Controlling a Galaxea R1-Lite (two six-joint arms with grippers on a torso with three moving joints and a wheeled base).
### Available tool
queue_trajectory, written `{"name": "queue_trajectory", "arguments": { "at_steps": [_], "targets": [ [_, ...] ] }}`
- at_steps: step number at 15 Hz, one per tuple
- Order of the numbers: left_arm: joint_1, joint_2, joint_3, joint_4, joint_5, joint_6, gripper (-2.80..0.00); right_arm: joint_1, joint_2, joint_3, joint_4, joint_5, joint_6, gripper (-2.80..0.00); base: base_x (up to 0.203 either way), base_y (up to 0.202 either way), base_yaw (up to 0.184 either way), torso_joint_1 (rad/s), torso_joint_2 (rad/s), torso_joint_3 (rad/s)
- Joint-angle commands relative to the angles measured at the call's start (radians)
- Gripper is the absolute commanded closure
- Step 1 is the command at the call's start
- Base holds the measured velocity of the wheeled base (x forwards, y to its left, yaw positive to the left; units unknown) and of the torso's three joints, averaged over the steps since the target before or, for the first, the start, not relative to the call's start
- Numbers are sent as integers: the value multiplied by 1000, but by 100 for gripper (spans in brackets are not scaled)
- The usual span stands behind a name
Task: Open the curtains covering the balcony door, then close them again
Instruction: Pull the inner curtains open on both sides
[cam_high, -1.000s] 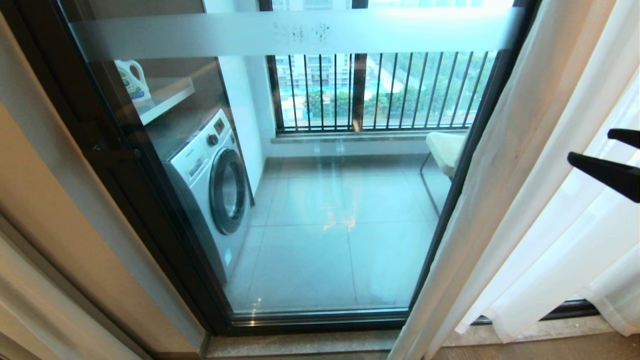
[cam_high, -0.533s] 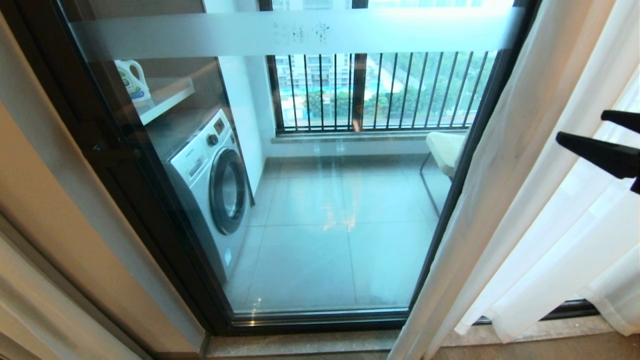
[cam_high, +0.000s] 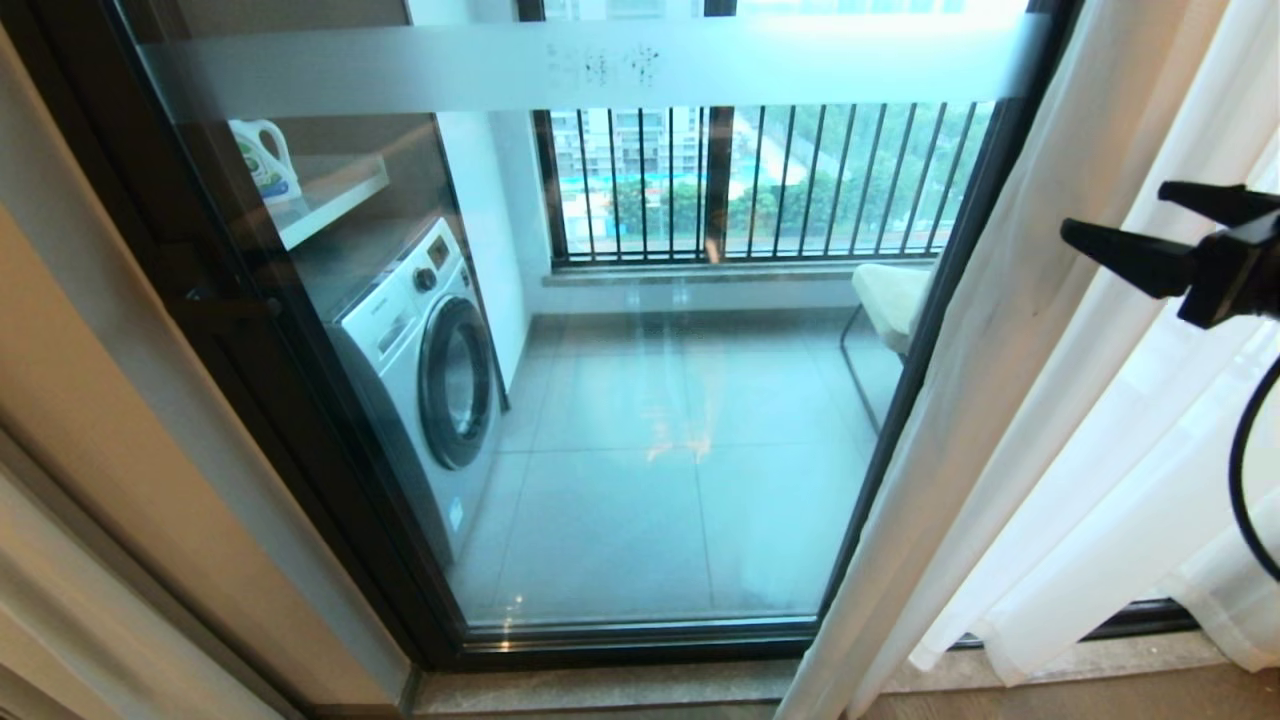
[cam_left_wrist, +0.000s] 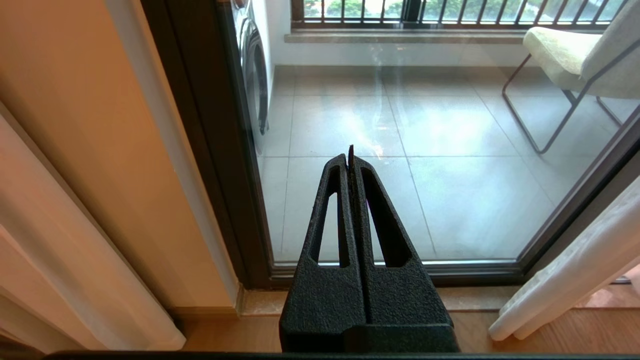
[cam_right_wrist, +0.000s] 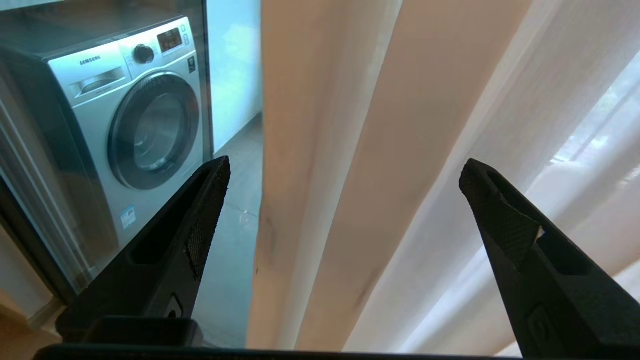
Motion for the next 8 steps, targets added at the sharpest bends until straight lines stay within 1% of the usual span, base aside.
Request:
{"name": "queue_trajectory", "arguments": {
  "at_steps": [1, 3, 4, 8],
  "targets": [
    [0, 0, 0, 0, 1, 0, 0, 28, 51, -16, -40, 3, 73, -280, 0, 0, 0, 0, 0, 0],
    [0, 0, 0, 0, 1, 0, 0, 48, 67, -32, -87, 3, 185, -280, 0, 0, 0, 0, 0, 0],
    [0, 0, 0, 0, 1, 0, 0, 50, 82, -42, -97, 2, 210, -280, 0, 0, 0, 0, 0, 0],
    [0, 0, 0, 0, 1, 0, 0, 50, 120, -83, -98, 0, 213, -280, 0, 0, 0, 0, 0, 0]
  ]
}}
